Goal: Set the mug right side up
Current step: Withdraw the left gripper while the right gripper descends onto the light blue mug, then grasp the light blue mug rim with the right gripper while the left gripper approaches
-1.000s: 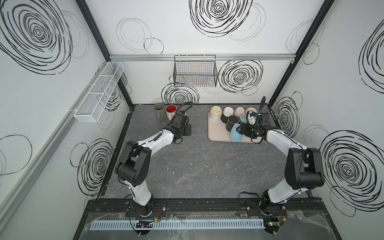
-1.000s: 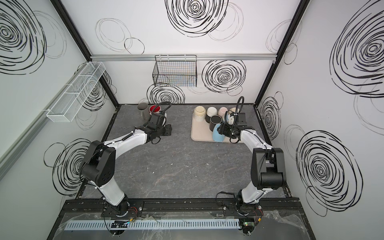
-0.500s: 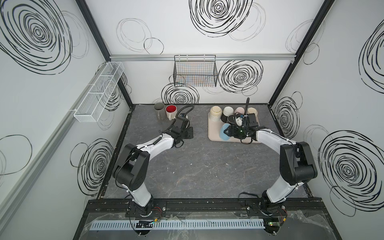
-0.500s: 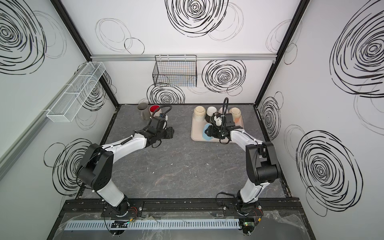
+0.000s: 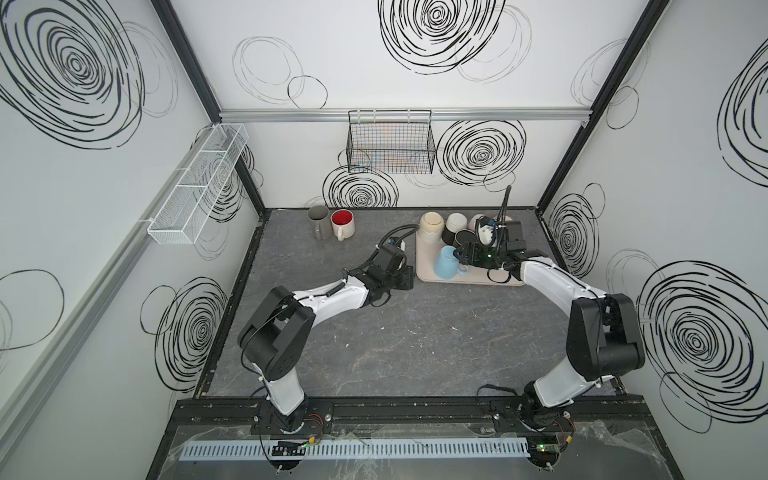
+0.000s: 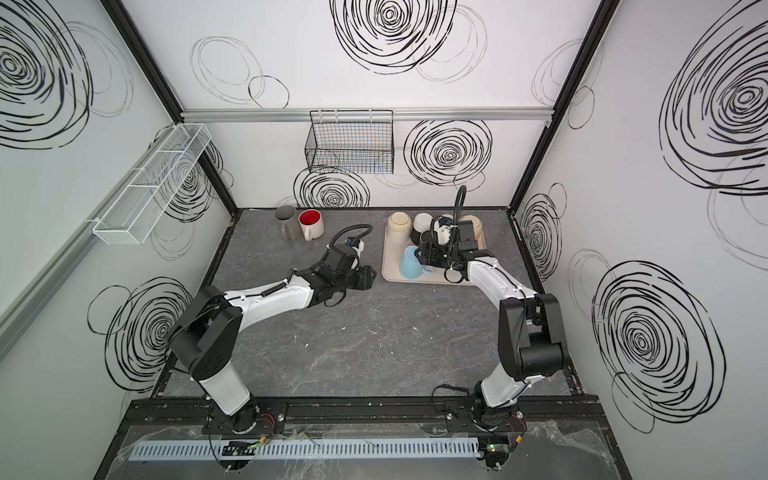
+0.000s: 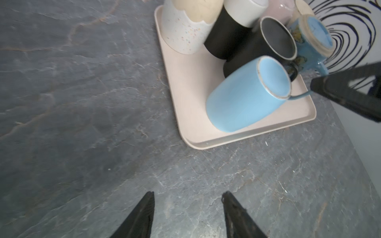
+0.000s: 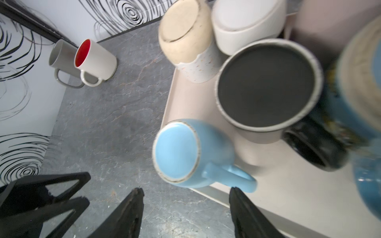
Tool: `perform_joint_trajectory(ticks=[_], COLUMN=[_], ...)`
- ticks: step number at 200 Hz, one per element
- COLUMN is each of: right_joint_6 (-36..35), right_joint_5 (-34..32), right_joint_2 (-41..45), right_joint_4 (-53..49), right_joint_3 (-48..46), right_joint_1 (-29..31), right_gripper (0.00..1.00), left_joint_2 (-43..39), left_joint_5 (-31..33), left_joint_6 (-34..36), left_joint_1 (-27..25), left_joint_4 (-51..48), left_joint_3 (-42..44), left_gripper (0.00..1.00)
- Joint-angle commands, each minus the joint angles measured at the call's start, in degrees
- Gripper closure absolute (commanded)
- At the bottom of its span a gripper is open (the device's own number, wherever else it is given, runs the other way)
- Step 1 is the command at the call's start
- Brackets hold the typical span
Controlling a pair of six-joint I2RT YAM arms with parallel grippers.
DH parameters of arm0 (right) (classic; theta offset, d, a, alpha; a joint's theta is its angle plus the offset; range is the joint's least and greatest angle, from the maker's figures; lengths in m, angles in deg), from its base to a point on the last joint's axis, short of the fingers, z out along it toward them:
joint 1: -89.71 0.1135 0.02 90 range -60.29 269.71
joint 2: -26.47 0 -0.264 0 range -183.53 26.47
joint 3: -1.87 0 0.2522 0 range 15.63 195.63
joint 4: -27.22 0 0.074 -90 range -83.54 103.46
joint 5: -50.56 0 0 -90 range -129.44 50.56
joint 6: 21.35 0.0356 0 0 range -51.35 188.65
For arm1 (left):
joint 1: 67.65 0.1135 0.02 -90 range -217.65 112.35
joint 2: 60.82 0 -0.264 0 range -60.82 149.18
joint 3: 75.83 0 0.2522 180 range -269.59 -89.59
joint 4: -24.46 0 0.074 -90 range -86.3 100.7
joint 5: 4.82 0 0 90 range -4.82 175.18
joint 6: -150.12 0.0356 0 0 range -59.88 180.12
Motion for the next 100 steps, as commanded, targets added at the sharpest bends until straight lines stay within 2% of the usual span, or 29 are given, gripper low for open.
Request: perform_joint_trajectory(ticks=[1, 46, 100], right_joint_6=[-4.4, -6.0, -4.0], right_joint_5=[0.4, 5.8, 5.7], right_joint_2=[-3.4, -8.2, -6.2], right_joint_4=[-2.0, -2.9, 0.4], right_joint_3=[3.4, 5.5, 1.0], right_joint_1=[-0.2, 0.4, 2.8], right_gripper=[0.30, 0.28, 0.28], left_joint_2=[2.4, 5.0, 6.3], left_joint_5=[-1.8, -3.6, -5.4], left_joint_6=[-2.3, -4.5, -5.4], left_joint_1=[-2.2, -4.5, -3.2], left_joint_4=[4.2, 6.5, 7.7], left_joint_3=[-2.8, -3.8, -4.2], left_gripper=[0.44, 0.44, 0.44])
